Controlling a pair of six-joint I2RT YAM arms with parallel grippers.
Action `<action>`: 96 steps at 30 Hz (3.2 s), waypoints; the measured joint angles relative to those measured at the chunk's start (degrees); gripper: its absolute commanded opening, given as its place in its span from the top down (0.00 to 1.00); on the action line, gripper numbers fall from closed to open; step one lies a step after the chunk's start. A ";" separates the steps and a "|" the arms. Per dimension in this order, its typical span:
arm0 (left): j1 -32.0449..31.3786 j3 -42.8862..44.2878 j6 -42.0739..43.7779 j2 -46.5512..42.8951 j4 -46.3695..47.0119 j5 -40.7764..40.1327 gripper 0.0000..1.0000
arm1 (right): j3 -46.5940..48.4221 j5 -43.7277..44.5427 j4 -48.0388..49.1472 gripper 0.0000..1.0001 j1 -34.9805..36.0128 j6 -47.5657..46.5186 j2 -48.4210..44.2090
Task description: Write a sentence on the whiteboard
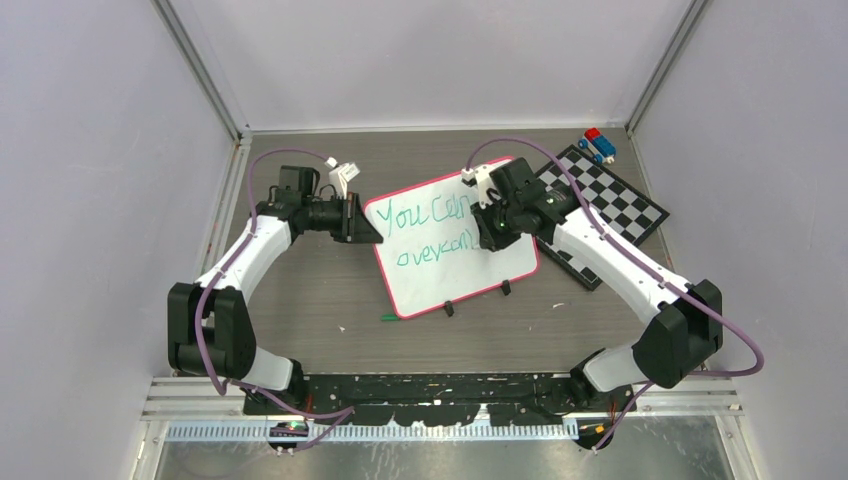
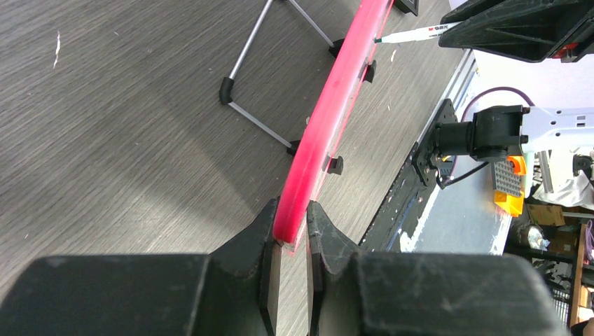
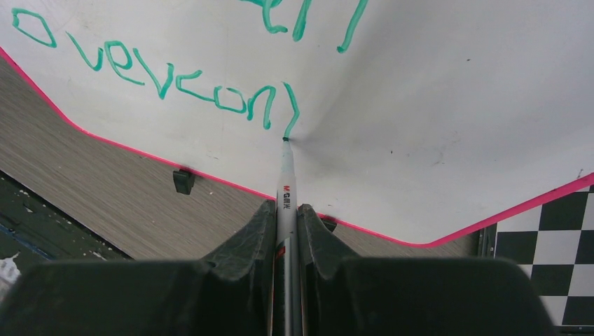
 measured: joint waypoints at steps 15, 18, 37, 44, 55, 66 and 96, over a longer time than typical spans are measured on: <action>0.00 0.00 0.00 0.09 0.00 0.02 1.00 | 1.53 0.79 0.33 1.00 -0.24 -0.39 -0.39; 0.00 0.00 0.00 0.09 0.00 0.00 1.00 | 1.53 1.33 0.31 1.00 -0.35 -0.59 -0.39; 0.00 0.00 -0.07 0.09 0.02 0.02 1.00 | 5.18 1.29 -0.24 1.00 -2.71 -1.84 0.04; 0.00 0.00 -0.07 0.09 0.02 0.02 1.00 | 4.83 0.37 0.02 1.00 -1.46 -1.62 0.90; 0.00 0.00 -0.07 0.11 0.04 0.02 1.00 | -0.04 -0.35 -0.15 1.00 -1.16 -1.66 -0.04; 0.00 0.00 -0.04 0.11 0.02 0.00 1.00 | -0.87 1.75 -0.76 1.00 -2.23 -2.80 -1.03; -0.24 0.00 0.00 0.22 -0.07 0.11 0.75 | -2.89 -6.54 3.98 1.00 12.37 -2.25 -4.96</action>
